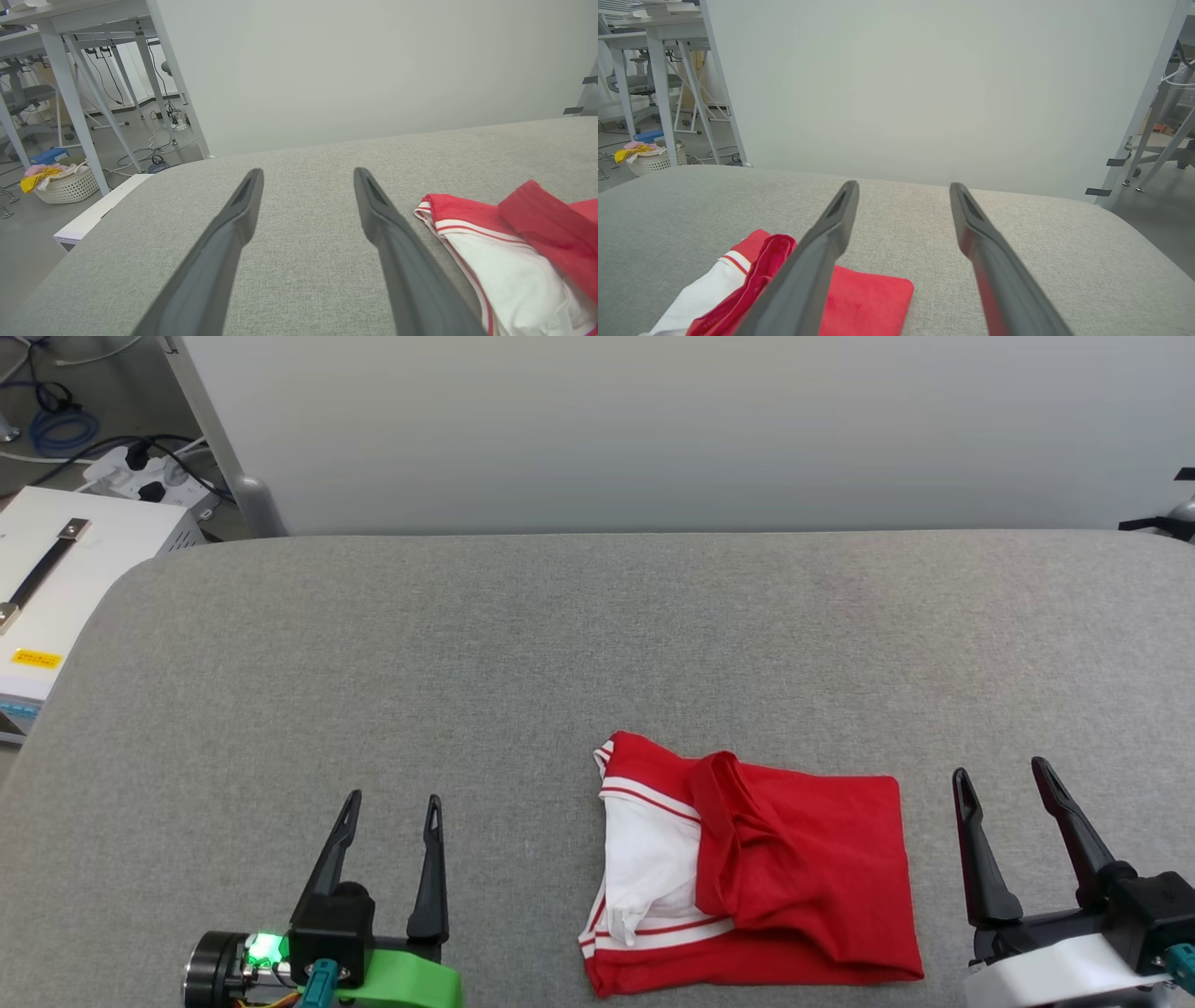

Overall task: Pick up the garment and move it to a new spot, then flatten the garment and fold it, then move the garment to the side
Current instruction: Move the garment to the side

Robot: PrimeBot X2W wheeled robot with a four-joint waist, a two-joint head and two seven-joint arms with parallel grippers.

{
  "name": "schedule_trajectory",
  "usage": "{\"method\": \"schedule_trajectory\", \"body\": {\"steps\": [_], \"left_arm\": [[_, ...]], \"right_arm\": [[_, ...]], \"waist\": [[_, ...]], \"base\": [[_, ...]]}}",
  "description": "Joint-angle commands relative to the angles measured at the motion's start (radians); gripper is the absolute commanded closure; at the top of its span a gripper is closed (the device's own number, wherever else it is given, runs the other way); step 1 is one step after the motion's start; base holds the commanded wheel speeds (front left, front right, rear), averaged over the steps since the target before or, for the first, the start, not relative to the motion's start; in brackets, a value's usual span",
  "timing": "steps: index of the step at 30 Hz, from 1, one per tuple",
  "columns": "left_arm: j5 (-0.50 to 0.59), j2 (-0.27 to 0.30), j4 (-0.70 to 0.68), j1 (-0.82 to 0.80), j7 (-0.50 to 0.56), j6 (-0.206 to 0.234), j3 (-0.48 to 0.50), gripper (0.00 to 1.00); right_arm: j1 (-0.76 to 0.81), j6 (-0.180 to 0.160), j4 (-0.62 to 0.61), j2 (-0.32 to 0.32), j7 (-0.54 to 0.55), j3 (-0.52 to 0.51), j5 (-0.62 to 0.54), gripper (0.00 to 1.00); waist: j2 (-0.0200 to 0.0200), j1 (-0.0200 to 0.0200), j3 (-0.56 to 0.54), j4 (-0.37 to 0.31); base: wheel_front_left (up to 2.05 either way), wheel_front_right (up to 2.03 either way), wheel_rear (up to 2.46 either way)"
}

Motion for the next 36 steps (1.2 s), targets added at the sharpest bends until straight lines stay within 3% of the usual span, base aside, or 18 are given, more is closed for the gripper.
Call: {"method": "schedule_trajectory", "body": {"steps": [1, 8, 11, 14, 20, 24, 29, 36], "left_arm": [[0.007, 0.001, 0.002, 0.009, -0.006, -0.007, 0.002, 0.0], [0.013, -0.001, 0.003, 0.004, -0.006, -0.007, 0.003, 0.0], [0.015, -0.002, 0.0, -0.003, -0.006, -0.008, 0.002, 0.0], [0.021, -0.004, -0.001, -0.013, -0.006, -0.008, -0.004, 0.0], [0.026, -0.011, -0.003, -0.037, -0.006, -0.008, -0.015, 0.0], [0.028, -0.014, -0.006, -0.057, -0.006, -0.009, -0.021, 0.0], [0.031, -0.019, -0.007, -0.091, -0.006, -0.014, -0.033, 0.0], [0.034, -0.026, -0.008, -0.13, -0.006, -0.014, -0.047, 0.0]], "right_arm": [[0.001, -0.001, 0.002, 0.001, -0.005, 0.0, -0.01, 0.0], [-0.068, -0.001, 0.006, -0.057, -0.004, -0.027, 0.025, 0.0], [-0.123, -0.001, 0.0, -0.125, 0.034, -0.032, 0.07, 0.0], [-0.175, -0.001, -0.001, -0.211, 0.151, -0.006, 0.152, 0.0], [-0.241, -0.001, -0.005, -0.392, 0.493, 0.088, 0.453, 0.0], [-0.252, -0.001, 0.0, -0.476, 0.717, 0.141, 0.622, 0.0], [-0.255, -0.001, 0.025, -0.514, 0.916, 0.182, 0.778, 0.0], [-0.273, -0.001, 0.095, -0.486, 1.007, 0.213, 0.844, 0.0]], "waist": [[0.0, 0.0, 0.0, 0.002], [0.0, 0.0, 0.011, 0.004], [0.0, 0.0, 0.023, 0.004], [0.0, 0.0, 0.037, 0.008], [0.0, 0.0, 0.074, 0.019], [0.0, 0.0, 0.106, 0.03], [0.0, 0.0, 0.152, 0.055], [0.0, 0.0, 0.217, 0.092]], "base": [[0.0, 0.0, 0.0], [0.0, 0.0, 0.0], [0.0, 0.0, 0.0], [0.0, 0.0, 0.0], [0.0, 0.0, 0.0], [0.0, 0.0, 0.0], [0.0, 0.0, 0.0], [0.0, 0.0, 0.0]]}}
